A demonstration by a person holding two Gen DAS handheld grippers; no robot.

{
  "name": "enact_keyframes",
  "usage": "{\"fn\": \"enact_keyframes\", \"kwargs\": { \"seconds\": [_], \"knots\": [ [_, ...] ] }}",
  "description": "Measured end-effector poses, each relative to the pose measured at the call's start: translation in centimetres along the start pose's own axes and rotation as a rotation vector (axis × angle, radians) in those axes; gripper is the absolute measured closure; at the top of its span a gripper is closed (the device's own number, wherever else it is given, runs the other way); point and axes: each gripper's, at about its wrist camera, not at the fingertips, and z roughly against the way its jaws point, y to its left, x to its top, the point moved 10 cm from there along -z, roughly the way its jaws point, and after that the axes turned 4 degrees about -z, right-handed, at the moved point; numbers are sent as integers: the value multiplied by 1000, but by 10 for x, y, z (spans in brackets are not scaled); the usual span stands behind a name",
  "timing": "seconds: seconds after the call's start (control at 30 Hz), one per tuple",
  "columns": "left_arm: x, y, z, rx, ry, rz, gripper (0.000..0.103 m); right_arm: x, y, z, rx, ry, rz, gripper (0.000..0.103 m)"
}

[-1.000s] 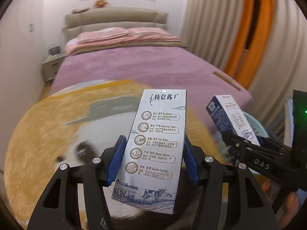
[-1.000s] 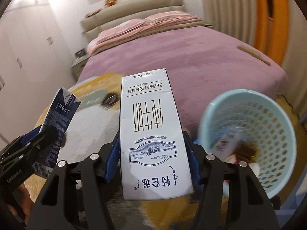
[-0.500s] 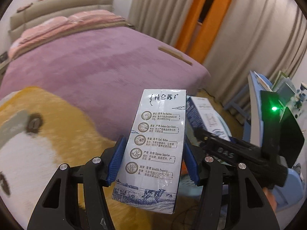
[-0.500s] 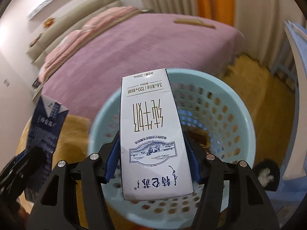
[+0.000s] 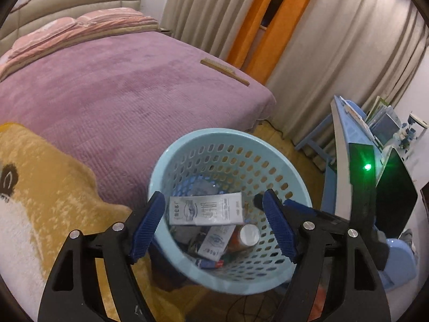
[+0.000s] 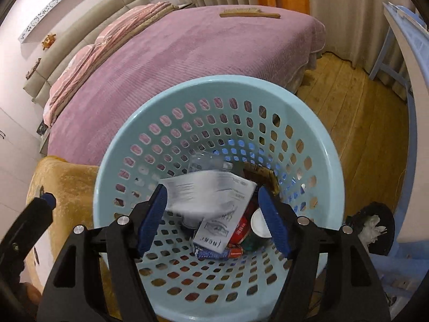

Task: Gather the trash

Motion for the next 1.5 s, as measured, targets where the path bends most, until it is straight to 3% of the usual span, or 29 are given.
{"fn": "enact_keyframes", "kwargs": {
  "seconds": [0.1,0.37,0.5,0.93,1.27,1.5],
  "knots": [
    [-7,7,15,-2,-23,5,28,-2,5,12,9,-22,11,36],
    [-29,27,62,90,-97,-30,23,-18,35,44,56,-68,64,36],
    [-42,39,89,178,-158,-45,19,-26,47,59,60,-114,100,36],
    [-69,72,167,455,-423,-39,12,-51,71,124,39,-413,209,35],
    [-77,73,178,442,-486,-41,8,-60,62,153,-9,-595,210,29],
    [-79,71,183,436,-506,-36,8,-66,67,150,-31,-613,236,28]
  ]
}}
